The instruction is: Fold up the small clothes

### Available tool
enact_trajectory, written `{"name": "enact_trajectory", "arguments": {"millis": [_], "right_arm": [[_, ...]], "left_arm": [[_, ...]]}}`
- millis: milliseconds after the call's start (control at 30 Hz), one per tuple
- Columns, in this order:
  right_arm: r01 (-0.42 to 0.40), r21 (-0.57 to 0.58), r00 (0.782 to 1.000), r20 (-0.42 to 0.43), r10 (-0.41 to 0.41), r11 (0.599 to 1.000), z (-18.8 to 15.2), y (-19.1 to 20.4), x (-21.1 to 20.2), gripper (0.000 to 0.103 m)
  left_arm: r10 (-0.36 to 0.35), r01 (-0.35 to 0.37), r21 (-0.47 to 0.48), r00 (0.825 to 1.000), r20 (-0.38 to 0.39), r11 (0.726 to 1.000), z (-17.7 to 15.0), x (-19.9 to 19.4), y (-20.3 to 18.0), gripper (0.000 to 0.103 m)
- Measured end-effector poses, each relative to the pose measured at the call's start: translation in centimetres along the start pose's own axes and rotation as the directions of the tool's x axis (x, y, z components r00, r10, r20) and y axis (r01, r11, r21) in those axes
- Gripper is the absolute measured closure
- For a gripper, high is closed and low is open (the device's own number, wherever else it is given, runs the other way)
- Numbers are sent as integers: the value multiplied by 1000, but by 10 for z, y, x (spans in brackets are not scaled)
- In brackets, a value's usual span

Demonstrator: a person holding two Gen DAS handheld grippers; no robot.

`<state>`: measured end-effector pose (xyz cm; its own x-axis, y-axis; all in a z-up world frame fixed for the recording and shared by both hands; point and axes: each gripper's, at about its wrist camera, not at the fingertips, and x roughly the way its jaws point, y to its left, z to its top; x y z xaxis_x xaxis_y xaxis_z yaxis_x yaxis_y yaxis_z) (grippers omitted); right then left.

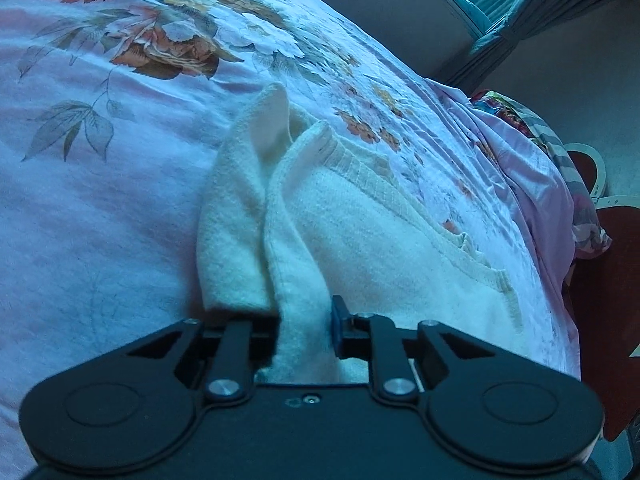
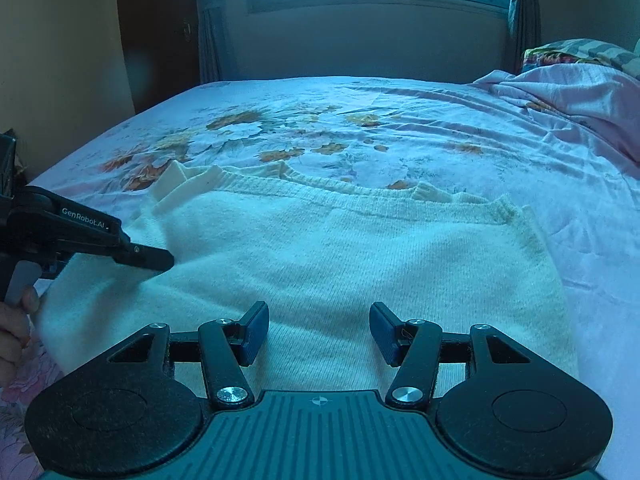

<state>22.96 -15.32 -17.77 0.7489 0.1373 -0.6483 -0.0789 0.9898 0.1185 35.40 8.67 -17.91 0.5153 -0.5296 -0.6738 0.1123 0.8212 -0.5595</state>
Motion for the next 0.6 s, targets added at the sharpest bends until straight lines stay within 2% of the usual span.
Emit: {"name": "enact_trajectory", "arguments": {"millis": [67, 100, 133, 200, 267, 333, 400, 500, 600], "right_arm": [[57, -49, 998, 4, -57, 997, 5, 6, 9, 47], [79, -83, 996, -32, -82, 993, 2, 10, 20, 48], [70, -86, 995, -64, -76, 994, -3, 11, 28, 48], [72, -110, 996, -48, -77, 991, -11, 11, 32, 48], [53, -87, 997, -51, -58, 995, -11, 5, 31, 48], [5, -6, 999, -43, -5, 1000, -6, -8, 21, 48], [-66, 108, 998, 3, 66, 992, -8, -25, 2, 47], [-151, 188, 988, 25, 149, 970, -19, -47, -28, 47], [-221, 246, 974, 11, 225, 944, -38, -69, -49, 47]], "left_arm": [[20, -20, 21, 1000, 14, 1000, 0, -2, -7, 89], [23, -23, 24, 999, 22, 999, 0, -5, -11, 89], [20, -22, 33, 999, 35, 999, 1, -10, -15, 89], [31, -36, 92, 998, 53, 995, 5, -19, -33, 89], [37, -46, 166, 998, 58, 985, 8, -25, -59, 89], [31, -42, 233, 998, 51, 972, 10, -30, -95, 89], [30, -40, 293, 999, 39, 955, 7, -27, -129, 89], [54, -49, 387, 999, -3, 921, -10, -6, -186, 89], [86, -44, 457, 994, -72, 888, -38, 30, -230, 89]]}}
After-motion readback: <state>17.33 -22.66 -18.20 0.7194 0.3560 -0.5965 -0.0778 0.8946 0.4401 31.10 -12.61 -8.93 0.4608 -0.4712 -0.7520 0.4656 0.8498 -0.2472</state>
